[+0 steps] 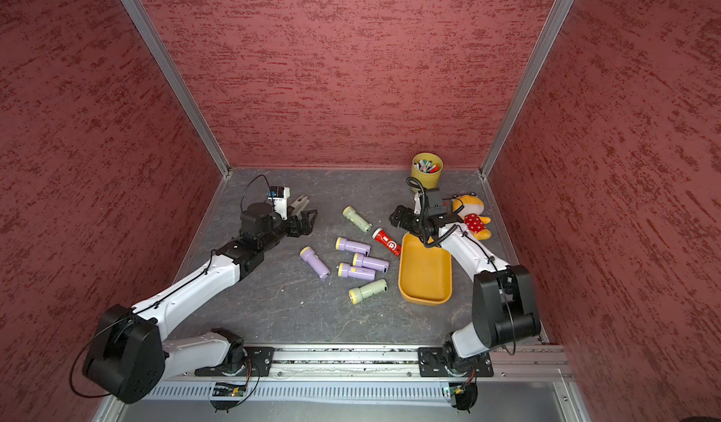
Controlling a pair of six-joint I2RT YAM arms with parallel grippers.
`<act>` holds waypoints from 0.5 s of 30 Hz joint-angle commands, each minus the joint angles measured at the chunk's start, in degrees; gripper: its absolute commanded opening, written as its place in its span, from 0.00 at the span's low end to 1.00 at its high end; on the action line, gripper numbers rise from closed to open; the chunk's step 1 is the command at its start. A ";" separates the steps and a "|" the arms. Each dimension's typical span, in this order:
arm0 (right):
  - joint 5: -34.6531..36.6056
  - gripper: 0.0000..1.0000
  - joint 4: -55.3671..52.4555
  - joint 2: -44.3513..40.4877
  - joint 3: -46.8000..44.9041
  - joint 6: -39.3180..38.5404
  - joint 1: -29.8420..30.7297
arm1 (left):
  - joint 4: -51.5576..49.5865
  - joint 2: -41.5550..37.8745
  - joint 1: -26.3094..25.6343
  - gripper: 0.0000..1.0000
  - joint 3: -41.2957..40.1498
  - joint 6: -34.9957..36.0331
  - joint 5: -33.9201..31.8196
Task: Put the flashlights into the storage boxes
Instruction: Adjust the storage box at the center of the board.
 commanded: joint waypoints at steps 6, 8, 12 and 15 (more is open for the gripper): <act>18.03 0.81 -16.01 8.86 18.19 -15.90 -7.66 | -6.20 -2.70 1.63 1.00 2.01 -0.46 1.89; 17.54 0.75 -16.29 12.59 21.54 -17.13 -10.35 | -6.75 -3.41 1.79 0.99 1.87 -0.07 1.60; 16.96 0.68 -15.38 17.85 24.62 -18.01 -13.54 | -7.79 -4.05 1.98 1.00 1.80 0.77 0.51; 16.18 0.65 -14.02 20.67 24.64 -18.67 -15.85 | -7.62 -4.23 1.98 0.99 1.36 1.05 0.10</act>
